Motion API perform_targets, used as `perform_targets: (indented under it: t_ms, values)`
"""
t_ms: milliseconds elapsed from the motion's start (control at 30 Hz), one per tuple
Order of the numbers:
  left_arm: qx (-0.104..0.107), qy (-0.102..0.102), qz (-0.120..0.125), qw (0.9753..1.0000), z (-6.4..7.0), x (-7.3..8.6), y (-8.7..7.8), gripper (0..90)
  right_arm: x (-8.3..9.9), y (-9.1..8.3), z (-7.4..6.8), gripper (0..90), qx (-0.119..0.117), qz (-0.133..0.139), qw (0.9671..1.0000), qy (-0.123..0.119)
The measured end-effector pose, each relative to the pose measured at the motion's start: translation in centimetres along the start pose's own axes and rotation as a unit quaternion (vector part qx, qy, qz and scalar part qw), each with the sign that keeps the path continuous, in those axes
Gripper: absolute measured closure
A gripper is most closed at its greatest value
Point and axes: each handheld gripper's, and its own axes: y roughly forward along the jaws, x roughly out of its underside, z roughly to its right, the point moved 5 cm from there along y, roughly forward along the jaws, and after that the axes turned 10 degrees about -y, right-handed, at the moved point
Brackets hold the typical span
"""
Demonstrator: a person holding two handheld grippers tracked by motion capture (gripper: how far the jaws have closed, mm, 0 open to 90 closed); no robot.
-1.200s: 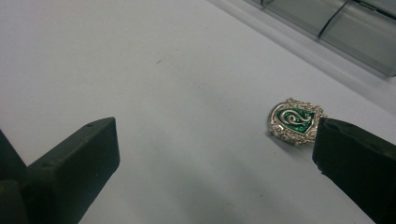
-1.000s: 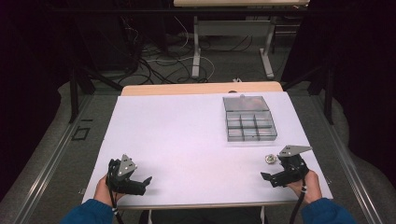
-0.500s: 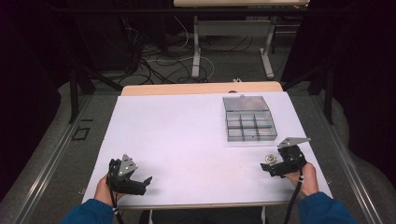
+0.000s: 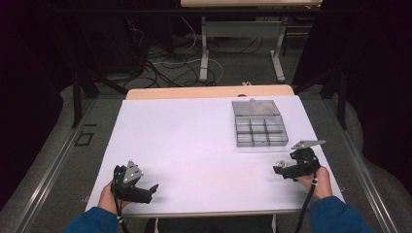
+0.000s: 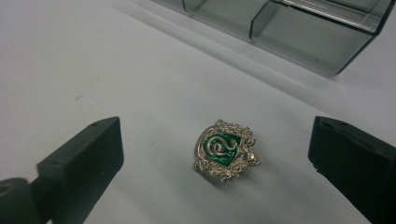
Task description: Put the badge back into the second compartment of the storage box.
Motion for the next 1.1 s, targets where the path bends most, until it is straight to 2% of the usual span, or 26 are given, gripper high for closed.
perform_targets:
  t_ms: [100,167,233,267,300,333,367,533,633,733,967,1100]
  values:
    - [0.0,0.001,0.001,1.0,0.0,-0.02,-0.01,0.3,0.07,0.12,-0.19,9.1,-0.007,0.001,1.0,0.001]
    - [0.0,0.001,0.0,1.0,0.03,-0.02,-0.02,0.3,0.12,0.34,-0.29,16.0,-0.011,0.002,0.9999,0.0]
    - [-0.001,0.003,0.0,1.0,-0.01,-0.02,-0.05,0.3,0.13,0.39,-0.25,18.0,-0.01,0.003,0.9999,-0.002]
    - [0.0,0.001,0.0,1.0,0.01,-0.03,-0.06,0.3,0.24,0.34,-0.11,25.5,-0.004,0.0,1.0,0.005]
    - [0.0,0.0,0.0,1.0,0.0,-0.03,-0.06,0.3,0.24,0.34,-0.11,25.5,-0.004,0.0,1.0,0.005]
    - [-0.001,0.001,0.0,1.0,0.0,-0.03,-0.04,0.3,0.3,0.28,-0.08,29.1,-0.004,-0.001,0.9999,0.009]
    - [-0.001,0.001,0.001,1.0,0.01,-0.03,-0.03,0.3,0.32,0.27,0.12,34.2,0.006,0.004,0.9999,0.015]
    - [-0.001,0.0,0.001,1.0,0.01,-0.03,-0.06,0.3,0.47,0.24,0.33,42.1,0.011,-0.003,0.9998,0.014]
    - [-0.001,0.001,0.0,1.0,0.01,-0.03,-0.06,0.3,0.59,0.37,0.22,49.0,0.014,-0.013,0.9995,0.023]
    - [0.0,0.003,-0.001,1.0,0.03,-0.01,-0.03,0.3,0.72,0.62,0.04,51.2,0.025,-0.035,0.9988,0.024]
    - [0.001,0.003,-0.001,1.0,0.05,-0.01,-0.02,0.3,0.65,0.85,-0.09,56.1,0.046,-0.047,0.9976,0.02]
    - [0.001,0.004,-0.004,1.0,0.05,-0.01,-0.04,0.3,0.57,0.9,-0.29,56.3,0.057,-0.056,0.9968,0.007]
